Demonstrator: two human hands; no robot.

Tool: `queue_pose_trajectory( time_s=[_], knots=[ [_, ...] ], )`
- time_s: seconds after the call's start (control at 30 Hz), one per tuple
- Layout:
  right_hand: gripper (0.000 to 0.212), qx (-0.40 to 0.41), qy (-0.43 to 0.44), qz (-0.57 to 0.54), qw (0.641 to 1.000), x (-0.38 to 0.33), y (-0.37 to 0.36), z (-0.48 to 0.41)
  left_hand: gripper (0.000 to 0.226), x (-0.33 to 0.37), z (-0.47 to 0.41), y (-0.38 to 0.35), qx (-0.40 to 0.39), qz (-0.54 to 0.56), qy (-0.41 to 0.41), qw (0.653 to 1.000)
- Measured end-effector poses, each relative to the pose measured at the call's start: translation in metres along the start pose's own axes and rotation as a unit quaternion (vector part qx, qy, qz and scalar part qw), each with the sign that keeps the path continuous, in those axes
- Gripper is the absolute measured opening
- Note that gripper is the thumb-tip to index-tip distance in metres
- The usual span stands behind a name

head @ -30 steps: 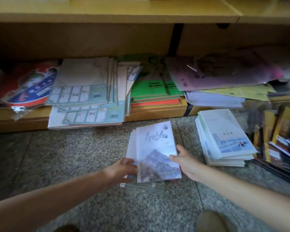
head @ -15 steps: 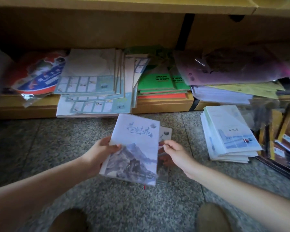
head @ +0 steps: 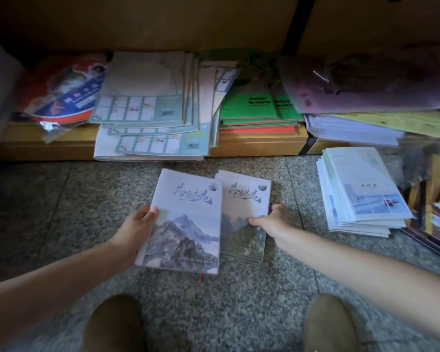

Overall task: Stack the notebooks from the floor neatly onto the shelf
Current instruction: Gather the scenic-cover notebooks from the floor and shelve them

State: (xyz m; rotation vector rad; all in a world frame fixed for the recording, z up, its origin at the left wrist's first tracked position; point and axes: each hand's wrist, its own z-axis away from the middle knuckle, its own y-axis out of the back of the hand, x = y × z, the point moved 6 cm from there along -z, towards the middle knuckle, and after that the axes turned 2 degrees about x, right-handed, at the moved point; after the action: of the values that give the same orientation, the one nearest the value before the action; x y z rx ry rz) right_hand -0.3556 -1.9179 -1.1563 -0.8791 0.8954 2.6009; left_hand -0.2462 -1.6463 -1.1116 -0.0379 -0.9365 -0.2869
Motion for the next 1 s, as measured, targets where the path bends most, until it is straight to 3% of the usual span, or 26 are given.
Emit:
queue_pose_trajectory(
  time_s=[0.2,0.4,0.63,0.83,1.0],
  knots=[
    [0.049,0.029,0.008,-0.076,0.997,0.004,0.001,0.000,0.026,-0.005,-0.001,-0.001,-0.019,-0.046,-0.018,0.999],
    [0.019,-0.037,0.020,-0.097,0.994,0.005,-0.004,-0.001,0.026,-0.003,-0.010,0.011,-0.014,-0.122,-0.054,0.991],
    [0.018,-0.012,0.025,-0.105,0.994,0.006,0.003,0.000,0.023,-0.004,-0.020,0.016,0.005,-0.162,-0.082,0.983],
    [0.042,0.015,0.070,-0.045,0.996,0.005,0.030,-0.011,0.026,-0.009,-0.022,0.016,0.008,-0.169,-0.069,0.983],
    [0.045,0.064,0.132,-0.017,0.989,0.001,0.047,-0.013,0.021,-0.003,-0.020,0.012,0.015,-0.187,-0.080,0.979]
  ],
)
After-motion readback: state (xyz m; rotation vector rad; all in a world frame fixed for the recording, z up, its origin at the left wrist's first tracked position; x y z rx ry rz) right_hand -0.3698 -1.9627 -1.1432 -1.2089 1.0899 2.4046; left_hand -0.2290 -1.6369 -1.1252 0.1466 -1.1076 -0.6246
